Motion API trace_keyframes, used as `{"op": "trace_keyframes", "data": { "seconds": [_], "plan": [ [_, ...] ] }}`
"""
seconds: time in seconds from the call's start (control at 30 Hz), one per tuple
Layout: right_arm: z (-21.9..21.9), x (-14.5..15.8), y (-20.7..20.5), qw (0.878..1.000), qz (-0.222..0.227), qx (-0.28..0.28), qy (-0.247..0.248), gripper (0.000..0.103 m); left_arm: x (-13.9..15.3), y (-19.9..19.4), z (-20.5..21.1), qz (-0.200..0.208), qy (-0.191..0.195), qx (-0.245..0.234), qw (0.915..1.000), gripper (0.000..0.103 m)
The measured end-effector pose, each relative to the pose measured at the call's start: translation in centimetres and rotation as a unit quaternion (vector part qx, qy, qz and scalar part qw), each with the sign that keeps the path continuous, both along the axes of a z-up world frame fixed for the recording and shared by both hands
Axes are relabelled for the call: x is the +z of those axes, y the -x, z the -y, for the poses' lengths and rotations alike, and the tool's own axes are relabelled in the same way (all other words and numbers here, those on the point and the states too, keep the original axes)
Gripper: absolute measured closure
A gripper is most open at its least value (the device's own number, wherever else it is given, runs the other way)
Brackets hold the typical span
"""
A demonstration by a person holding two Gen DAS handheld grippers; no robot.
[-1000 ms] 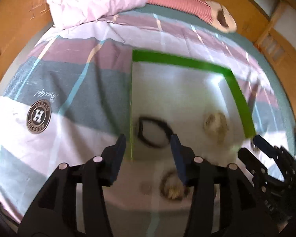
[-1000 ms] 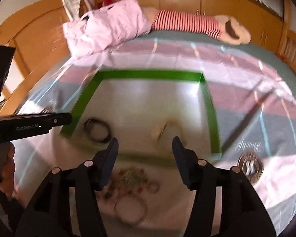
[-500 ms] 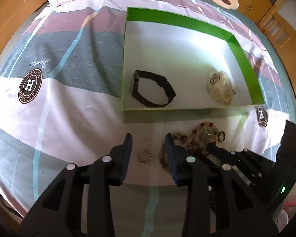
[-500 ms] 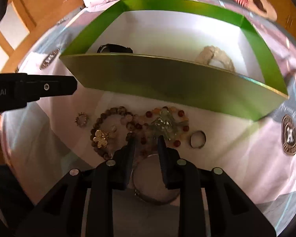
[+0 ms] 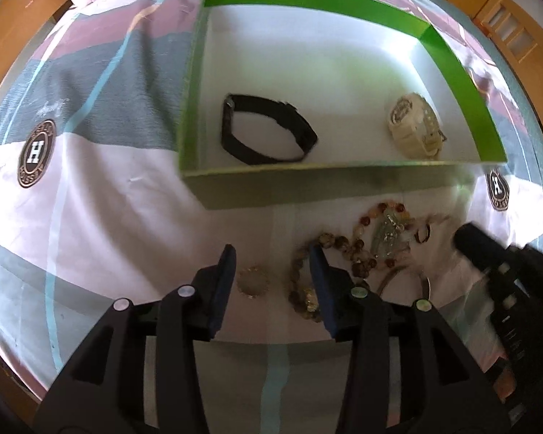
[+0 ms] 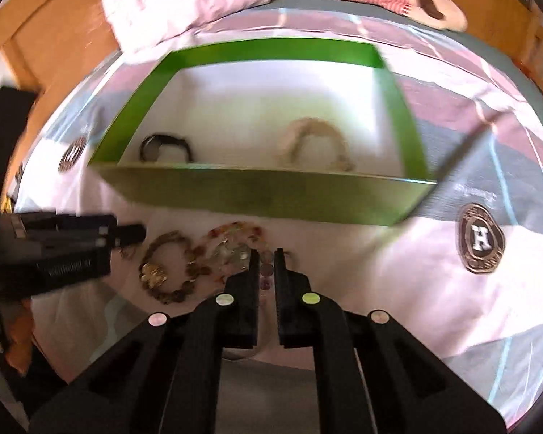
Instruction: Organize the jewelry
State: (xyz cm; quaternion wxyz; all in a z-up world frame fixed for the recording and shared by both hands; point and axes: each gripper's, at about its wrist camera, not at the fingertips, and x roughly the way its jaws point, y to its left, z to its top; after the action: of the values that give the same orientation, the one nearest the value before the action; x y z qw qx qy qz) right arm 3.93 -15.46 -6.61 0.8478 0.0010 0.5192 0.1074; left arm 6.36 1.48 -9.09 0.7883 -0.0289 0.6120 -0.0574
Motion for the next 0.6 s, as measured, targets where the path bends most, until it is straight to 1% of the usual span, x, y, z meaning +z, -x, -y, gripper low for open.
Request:
{"op": "trace_keyframes", "data": {
  "seconds": [0.17,0.23,0.3,0.33,0.37,0.4,0.47,0.5,0.57,0.6],
  "plan": [
    [0.5,-1.4,-0.3,1.0,-0.023,-0.015,0.015,0.096,-1.0,-0.1,1.5,-0.009,-0.007,-0.016,0.9998,0.06],
    [0.9,-1.8,-0.4,0.999,-0.026,-0.026,0.036,0.094,-1.5,-0.2,2.0,-0.012,-0.015,-0.019,0.9996,0.06],
    [1.9,-1.8,-0.3,0.998,-0.022,-0.04,0.046,0.087,-1.8,-0.2,2.5,-0.008,-0.027,-0.023,0.9993,0.06],
    [2.4,-1.7,-0.4,0.997,-0.02,-0.049,0.049,0.079,-1.9,-0.2,2.7,-0.005,-0.032,-0.027,0.9991,0.06],
    [2.9,-1.6,-0.4,0.997,-0.018,-0.056,0.049,0.074,-1.9,-0.3,2.9,-0.004,-0.035,-0.028,0.999,0.06],
    [3.2,-1.7,-0.4,0.997,-0.018,-0.06,0.049,0.074,-2.0,-0.3,3.0,-0.003,-0.036,-0.027,0.999,0.061],
    [3.8,-2.0,-0.6,0.997,-0.026,-0.068,0.039,0.074,-2.1,-0.4,3.1,0.0,-0.043,-0.023,0.9988,0.08],
    [4.0,-2.2,-0.5,0.997,-0.033,-0.068,0.031,0.074,-2.2,-0.6,2.9,-0.001,-0.043,-0.019,0.9989,0.095],
    [3.8,-2.9,-0.4,0.997,-0.046,-0.064,0.023,0.074,-2.2,-0.9,2.1,-0.008,-0.028,-0.005,0.9996,0.095],
    [3.7,-3.3,-0.5,0.996,-0.052,-0.061,0.024,0.074,-2.0,-1.1,1.5,-0.008,-0.025,0.009,0.9996,0.095]
  ]
}}
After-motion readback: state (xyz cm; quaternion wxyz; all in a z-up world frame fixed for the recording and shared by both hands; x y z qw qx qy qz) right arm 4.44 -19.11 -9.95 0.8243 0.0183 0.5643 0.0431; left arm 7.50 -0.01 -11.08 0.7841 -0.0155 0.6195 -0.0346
